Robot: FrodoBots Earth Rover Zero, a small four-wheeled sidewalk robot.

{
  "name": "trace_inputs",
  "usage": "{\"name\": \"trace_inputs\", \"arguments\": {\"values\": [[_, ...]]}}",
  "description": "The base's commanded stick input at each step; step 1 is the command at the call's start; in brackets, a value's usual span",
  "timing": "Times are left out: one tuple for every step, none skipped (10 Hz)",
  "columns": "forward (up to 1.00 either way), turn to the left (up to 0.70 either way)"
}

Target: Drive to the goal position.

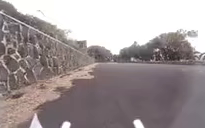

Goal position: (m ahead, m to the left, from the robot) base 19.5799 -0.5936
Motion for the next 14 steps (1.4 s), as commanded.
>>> {"name": "trace_inputs", "arguments": {"values": [[0.70, 0.00], [0.70, 0.00], [0.70, 0.00], [0.70, 0.00], [0.70, 0.00], [0.70, 0.00], [0.70, 0.00], [0.70, 0.00], [0.70, 0.00], [0.70, 0.00], [0.70, 0.00], [0.70, 0.00], [0.70, 0.00], [0.70, 0.00]]}}
